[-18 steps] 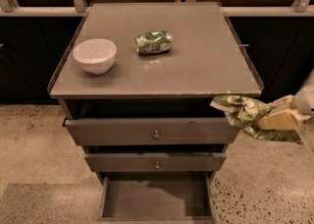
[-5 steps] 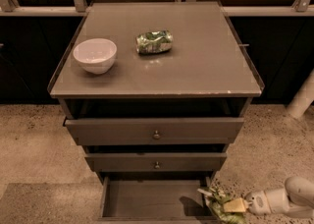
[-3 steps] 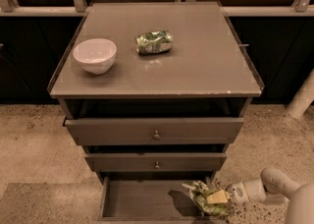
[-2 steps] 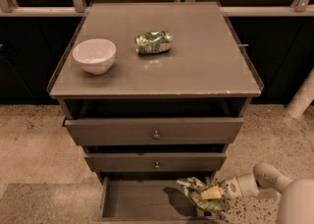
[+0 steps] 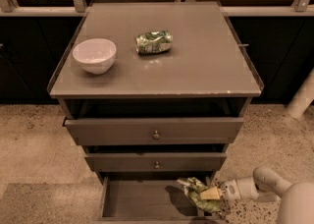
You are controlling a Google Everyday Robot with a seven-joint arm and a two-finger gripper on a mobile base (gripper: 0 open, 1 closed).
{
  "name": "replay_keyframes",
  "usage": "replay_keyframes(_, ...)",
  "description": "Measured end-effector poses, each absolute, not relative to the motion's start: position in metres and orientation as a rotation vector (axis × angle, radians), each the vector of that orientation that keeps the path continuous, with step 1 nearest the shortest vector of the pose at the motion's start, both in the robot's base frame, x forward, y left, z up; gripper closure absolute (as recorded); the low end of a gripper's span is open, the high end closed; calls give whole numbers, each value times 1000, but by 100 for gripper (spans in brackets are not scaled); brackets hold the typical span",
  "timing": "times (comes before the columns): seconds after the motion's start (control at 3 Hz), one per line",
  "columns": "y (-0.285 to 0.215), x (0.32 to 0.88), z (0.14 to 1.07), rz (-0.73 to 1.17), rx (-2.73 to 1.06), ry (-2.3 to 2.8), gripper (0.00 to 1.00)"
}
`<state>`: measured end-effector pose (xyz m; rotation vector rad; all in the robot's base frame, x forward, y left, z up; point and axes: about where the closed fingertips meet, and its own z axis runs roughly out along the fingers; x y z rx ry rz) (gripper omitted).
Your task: Place green jalapeno chip bag into bottom drawer
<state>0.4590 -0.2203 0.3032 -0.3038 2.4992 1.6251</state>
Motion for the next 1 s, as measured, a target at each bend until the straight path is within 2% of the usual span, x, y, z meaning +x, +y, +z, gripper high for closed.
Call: replay_keyframes(1.0, -192, 484, 253, 1550, -239, 2515, 100)
